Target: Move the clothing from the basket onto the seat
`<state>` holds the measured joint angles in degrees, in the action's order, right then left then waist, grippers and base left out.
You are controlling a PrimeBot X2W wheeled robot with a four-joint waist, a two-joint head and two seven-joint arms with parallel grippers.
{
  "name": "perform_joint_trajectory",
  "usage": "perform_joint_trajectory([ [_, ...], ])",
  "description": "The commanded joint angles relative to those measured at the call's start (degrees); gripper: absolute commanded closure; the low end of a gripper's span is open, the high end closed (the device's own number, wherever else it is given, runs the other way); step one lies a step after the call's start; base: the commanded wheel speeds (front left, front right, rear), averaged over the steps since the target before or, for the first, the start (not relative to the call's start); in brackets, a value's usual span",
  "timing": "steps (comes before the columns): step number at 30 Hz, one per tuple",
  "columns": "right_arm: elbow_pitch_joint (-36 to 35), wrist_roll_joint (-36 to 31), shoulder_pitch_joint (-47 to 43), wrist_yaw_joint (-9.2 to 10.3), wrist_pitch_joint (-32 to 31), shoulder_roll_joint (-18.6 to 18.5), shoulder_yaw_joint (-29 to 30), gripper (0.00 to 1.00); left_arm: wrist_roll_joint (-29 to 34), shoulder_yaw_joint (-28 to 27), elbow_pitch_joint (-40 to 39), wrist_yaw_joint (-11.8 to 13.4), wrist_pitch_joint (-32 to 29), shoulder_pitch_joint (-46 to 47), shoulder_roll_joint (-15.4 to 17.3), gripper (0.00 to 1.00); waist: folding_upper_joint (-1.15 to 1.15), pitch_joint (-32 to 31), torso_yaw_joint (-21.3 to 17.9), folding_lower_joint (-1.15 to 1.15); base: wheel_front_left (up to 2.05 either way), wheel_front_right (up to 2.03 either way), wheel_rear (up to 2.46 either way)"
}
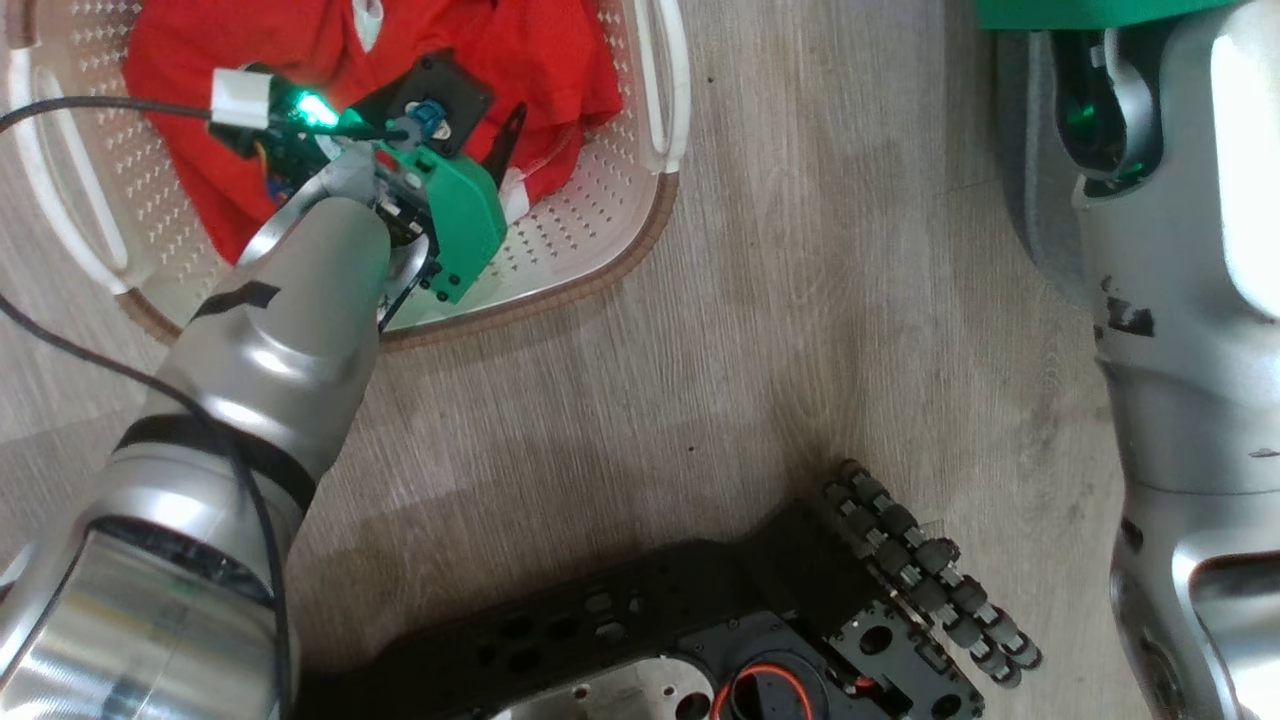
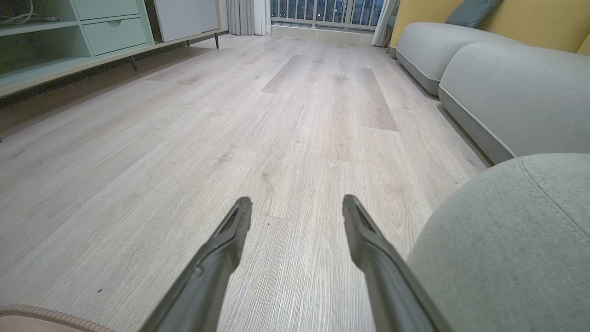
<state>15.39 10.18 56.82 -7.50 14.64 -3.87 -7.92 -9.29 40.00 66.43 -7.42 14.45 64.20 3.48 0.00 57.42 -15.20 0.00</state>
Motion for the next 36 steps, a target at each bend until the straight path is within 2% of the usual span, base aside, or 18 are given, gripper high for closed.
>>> perform_joint_trajectory([
  [1,-2.3,0.5,-2.4,0.01,0.4,1.0,-0.3,0.0,0.5,0.0,-0.2,-0.1,0.5,-0.2,0.6,0.0,0.0,0.0,-0.1,0.0,0.0,0.0,0.0],
  [5,-2.7,0.4,-3.2,0.01,0.4,1.0,-0.3,0.0,0.7,1.3,1.6,-0.1,0.5,0.1,0.4,0.0,0.0,-0.1,-0.3,0.0,0.0,0.0,0.0],
  [7,-2.5,0.4,-3.2,0.01,0.4,1.0,-0.2,0.0,0.6,1.7,2.4,-0.1,0.5,0.3,0.3,1.0,0.0,-0.3,-0.3,0.0,0.0,0.0,0.0],
  [18,-1.3,1.0,-2.1,0.01,0.4,1.0,-0.5,0.0,-2.0,-0.6,-0.7,0.0,0.5,-0.2,2.7,1.0,0.0,-3.2,-0.3,0.0,0.0,0.0,0.0],
  [28,2.2,-1.7,-5.0,0.01,0.4,1.0,-0.5,0.0,-6.0,-4.8,-8.0,-0.1,0.5,-8.8,2.7,1.0,0.0,-14.4,3.5,0.0,0.0,0.0,0.0],
  [36,6.7,-4.1,-10.7,0.01,0.4,1.0,0.3,0.0,-7.0,-12.9,-19.9,1.2,0.5,-17.9,3.2,1.0,0.0,-26.4,7.7,0.0,0.0,0.0,0.0],
])
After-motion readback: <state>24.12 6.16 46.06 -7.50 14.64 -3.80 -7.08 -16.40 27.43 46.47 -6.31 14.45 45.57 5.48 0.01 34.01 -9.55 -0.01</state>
